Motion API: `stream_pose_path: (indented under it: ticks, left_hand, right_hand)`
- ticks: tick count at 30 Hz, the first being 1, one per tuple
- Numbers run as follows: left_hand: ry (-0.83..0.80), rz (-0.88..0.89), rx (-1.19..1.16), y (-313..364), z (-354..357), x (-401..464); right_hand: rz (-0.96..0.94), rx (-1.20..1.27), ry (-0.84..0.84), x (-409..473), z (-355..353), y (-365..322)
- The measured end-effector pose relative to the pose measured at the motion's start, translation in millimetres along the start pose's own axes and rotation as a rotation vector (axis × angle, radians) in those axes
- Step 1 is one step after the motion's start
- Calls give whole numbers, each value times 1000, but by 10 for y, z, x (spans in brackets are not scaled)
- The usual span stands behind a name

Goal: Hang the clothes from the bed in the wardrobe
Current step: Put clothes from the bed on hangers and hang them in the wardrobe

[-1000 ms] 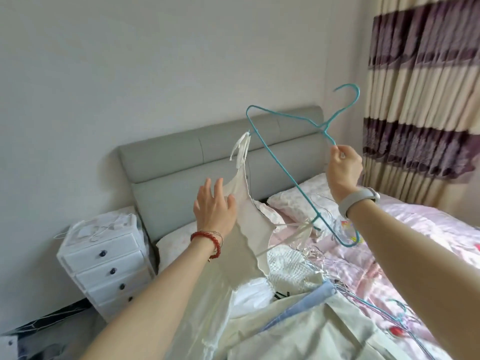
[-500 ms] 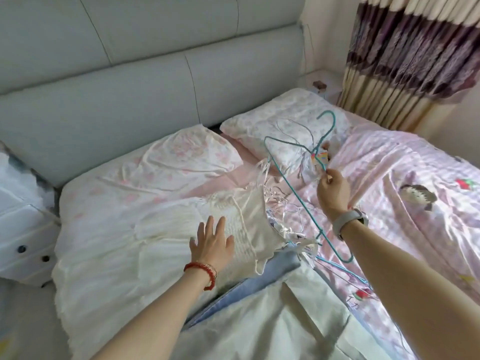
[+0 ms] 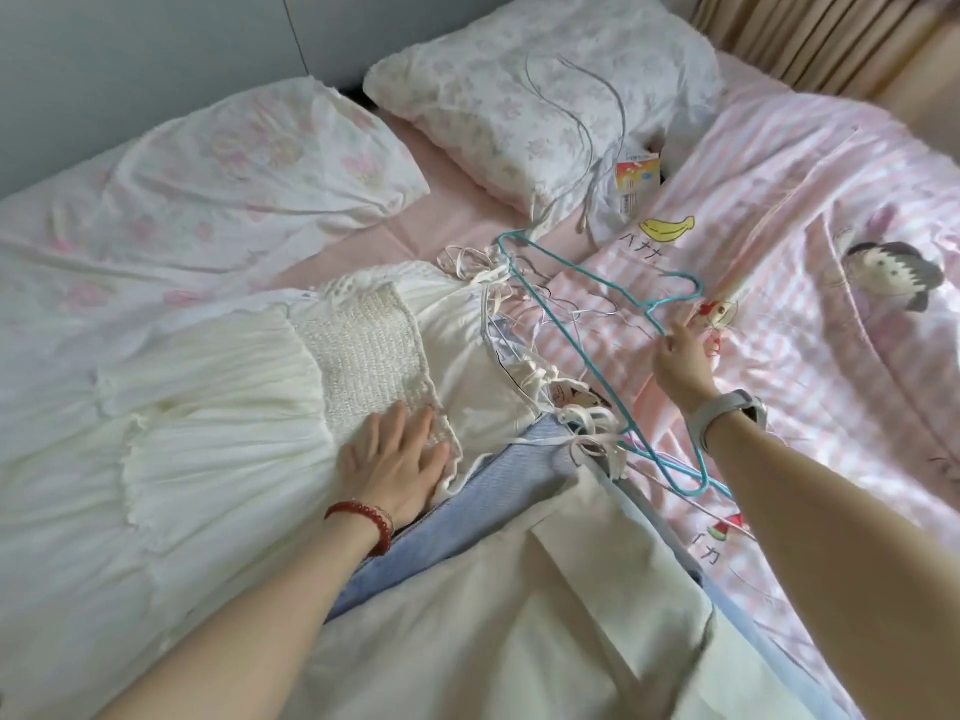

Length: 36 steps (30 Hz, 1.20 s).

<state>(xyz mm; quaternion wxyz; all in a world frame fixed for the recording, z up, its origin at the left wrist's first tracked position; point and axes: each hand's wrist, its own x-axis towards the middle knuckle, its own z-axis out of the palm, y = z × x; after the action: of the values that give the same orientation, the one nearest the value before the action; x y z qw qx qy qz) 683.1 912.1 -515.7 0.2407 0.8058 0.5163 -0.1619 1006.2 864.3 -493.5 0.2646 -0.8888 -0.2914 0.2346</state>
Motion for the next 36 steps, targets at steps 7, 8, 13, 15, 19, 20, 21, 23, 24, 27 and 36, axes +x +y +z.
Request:
stream_pose_path:
  ticks: [7, 8, 13, 15, 19, 20, 21, 23, 24, 27, 36]
  left_hand:
    - [2, 40, -5, 8, -209, -23]
    - [14, 43, 13, 34, -273, -52]
    - [168, 108, 87, 233, -649, -376]
    - [283, 163, 84, 334, -771, -616]
    - [452, 243, 31, 458, -842, -1337]
    - [462, 254, 9, 462, -816, -1562]
    - [471, 267, -12, 462, -768, -1793]
    - [480, 291, -33, 444, -607, -2273]
    - [475, 293, -40, 433, -502, -2509]
    - [395, 278, -52, 409, -120, -3212]
    - [192, 428, -76, 442, 1080, -4981]
  right_hand:
    - [-97, -230, -53, -338, -57, -78]
    - [-115, -281, -48, -410, -93, -112]
    - [-205, -349, -19, -947, -325, -288]
    - [-240, -339, 2, -1261, -424, -329]
    - [-235, -268, 70, -2129, -597, -341]
    - [-227, -245, 82, -2398, -627, -327]
    - [-220, -223, 91, -2672, -652, -306]
    - [-194, -172, 112, -3271, -685, -222]
    - [-177, -153, 125, -3586, -694, -160]
    - [-146, -153, 155, -4537, -702, 131]
    - [74, -176, 86, -6797, -838, 1363]
